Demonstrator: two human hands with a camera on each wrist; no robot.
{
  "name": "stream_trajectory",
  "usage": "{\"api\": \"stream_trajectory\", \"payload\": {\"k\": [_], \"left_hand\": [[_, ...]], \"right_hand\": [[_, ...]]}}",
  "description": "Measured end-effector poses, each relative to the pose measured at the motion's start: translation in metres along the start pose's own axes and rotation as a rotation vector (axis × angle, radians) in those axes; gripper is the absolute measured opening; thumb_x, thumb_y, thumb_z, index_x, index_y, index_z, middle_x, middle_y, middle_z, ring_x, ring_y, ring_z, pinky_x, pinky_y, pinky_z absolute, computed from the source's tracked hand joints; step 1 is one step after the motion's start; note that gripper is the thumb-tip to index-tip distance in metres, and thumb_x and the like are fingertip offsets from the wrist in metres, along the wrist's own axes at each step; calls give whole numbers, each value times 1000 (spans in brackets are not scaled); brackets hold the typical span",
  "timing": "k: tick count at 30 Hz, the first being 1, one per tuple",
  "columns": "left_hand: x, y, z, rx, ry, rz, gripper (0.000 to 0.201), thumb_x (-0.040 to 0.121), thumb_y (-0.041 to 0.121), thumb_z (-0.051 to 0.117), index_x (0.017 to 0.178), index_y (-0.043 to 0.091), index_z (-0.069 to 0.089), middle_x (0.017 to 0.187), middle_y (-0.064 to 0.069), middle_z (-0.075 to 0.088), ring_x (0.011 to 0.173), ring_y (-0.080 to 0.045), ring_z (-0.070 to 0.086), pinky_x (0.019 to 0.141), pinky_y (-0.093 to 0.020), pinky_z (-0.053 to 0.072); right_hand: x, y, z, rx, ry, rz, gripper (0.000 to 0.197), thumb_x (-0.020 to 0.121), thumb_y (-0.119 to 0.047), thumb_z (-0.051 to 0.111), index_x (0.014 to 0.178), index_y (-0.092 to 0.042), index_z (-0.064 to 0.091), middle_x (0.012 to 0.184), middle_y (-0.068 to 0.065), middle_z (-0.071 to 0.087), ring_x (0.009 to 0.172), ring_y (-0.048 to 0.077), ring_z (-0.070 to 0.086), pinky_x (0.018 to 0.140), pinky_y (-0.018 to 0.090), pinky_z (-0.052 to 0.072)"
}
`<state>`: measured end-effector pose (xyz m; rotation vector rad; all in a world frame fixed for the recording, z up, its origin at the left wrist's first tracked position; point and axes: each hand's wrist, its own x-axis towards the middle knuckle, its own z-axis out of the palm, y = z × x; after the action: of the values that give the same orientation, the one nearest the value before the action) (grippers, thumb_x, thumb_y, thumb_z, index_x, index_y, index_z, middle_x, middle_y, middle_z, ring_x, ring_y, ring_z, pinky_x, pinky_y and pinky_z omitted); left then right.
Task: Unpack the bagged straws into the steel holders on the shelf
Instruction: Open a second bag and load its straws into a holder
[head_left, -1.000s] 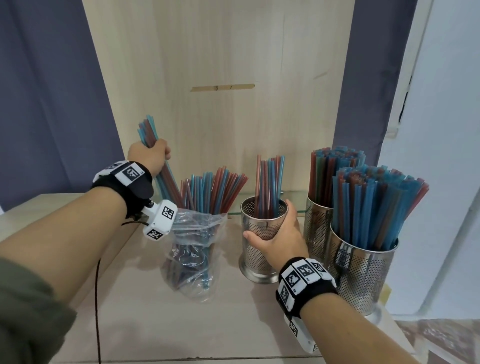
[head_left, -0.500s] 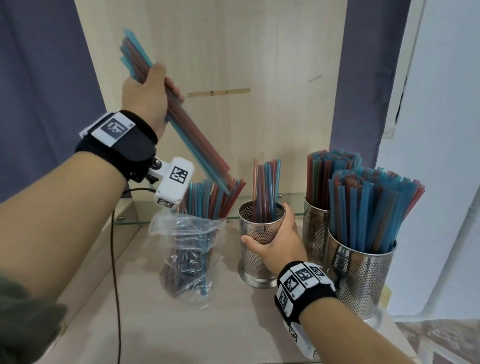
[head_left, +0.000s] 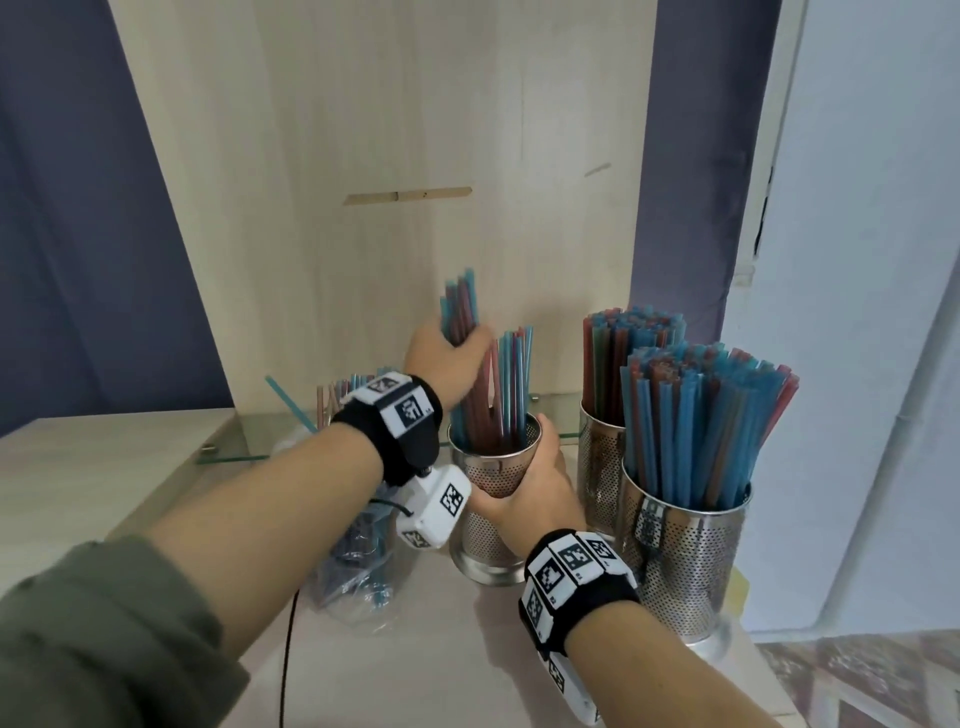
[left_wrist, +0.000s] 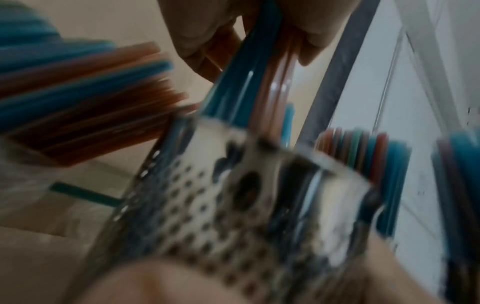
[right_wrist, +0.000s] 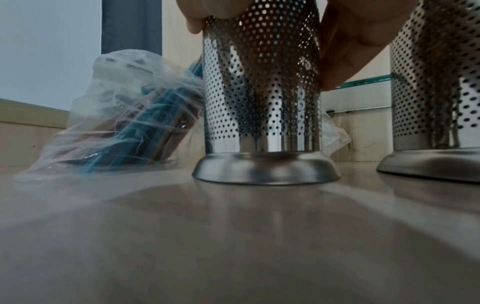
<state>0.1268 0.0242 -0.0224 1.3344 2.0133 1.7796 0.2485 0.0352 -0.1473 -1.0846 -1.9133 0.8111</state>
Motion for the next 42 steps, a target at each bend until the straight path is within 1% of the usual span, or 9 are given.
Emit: {"api": "stream_trajectory", "payload": {"k": [2, 4, 8, 15, 24, 28, 34, 37, 42], "left_hand": [[-1, -16, 8, 185, -80, 32, 32, 79, 58, 63, 81, 26, 60, 96, -1, 66, 94, -22, 63, 86, -37, 54], [-2, -24, 14, 427, -140, 77, 31, 81, 58, 62, 85, 28, 60, 118, -5, 51, 116, -27, 44, 102, -38, 39], [-4, -29, 19, 659, -116, 137, 52, 81, 62, 62, 110, 19, 60, 122, -9, 40, 116, -31, 35, 98, -37, 34], [-11, -30, 2, 492, -71, 226, 83, 77, 55, 71, 139, 19, 29, 135, -6, 33, 126, -24, 31, 105, -37, 29], [11, -53, -97, 414, 439, -234, 82, 78, 48, 69, 142, 14, 30, 146, -15, 30, 134, -35, 30, 109, -43, 26], [28, -89, -141, 473, 416, -596, 102, 76, 62, 62, 148, 1, 23, 147, -21, 35, 133, -38, 39, 108, -40, 32], [36, -115, -151, 399, 107, -613, 62, 99, 43, 45, 141, -2, 43, 142, -27, 45, 126, -40, 47, 101, -35, 38], [40, -117, -153, 385, 129, -470, 42, 99, 32, 47, 121, 1, 65, 126, -24, 60, 108, -37, 56, 86, -35, 41], [42, -97, -144, 308, 126, -223, 36, 100, 25, 45, 114, 6, 72, 122, -15, 64, 109, -30, 55, 86, -29, 35]], "right_hand": [[0, 0, 0, 1, 10, -5, 120, 58, -64, 83, 148, -37, 6, 142, -3, 45, 124, 20, 51, 101, 39, 47], [0, 0, 0, 0, 10, -6, 118, 60, -60, 83, 148, -38, 6, 142, -2, 45, 124, 20, 51, 101, 38, 47], [1, 0, 0, -6, 3, -1, 119, 60, -61, 83, 148, -38, 6, 143, -1, 44, 126, 20, 50, 103, 39, 47], [1, 1, 0, -2, 13, -17, 117, 61, -58, 83, 148, -36, 8, 141, -3, 45, 125, 18, 50, 102, 39, 47], [3, 3, -1, -14, -7, -5, 120, 60, -60, 83, 149, -38, 4, 146, -2, 43, 129, 21, 48, 106, 41, 45], [2, 3, -1, -2, -12, -6, 121, 61, -58, 84, 149, -35, 5, 146, -1, 43, 130, 21, 48, 107, 39, 43], [4, 5, 2, -1, 2, 1, 122, 57, -61, 84, 149, -37, 6, 145, -2, 46, 128, 21, 50, 106, 41, 46], [4, 5, 2, -7, 5, -3, 121, 57, -62, 83, 148, -38, 6, 145, -2, 47, 128, 22, 51, 105, 41, 46], [4, 5, 2, -12, 12, -15, 120, 57, -61, 83, 147, -39, 8, 146, -4, 45, 129, 20, 50, 106, 39, 45]]}}
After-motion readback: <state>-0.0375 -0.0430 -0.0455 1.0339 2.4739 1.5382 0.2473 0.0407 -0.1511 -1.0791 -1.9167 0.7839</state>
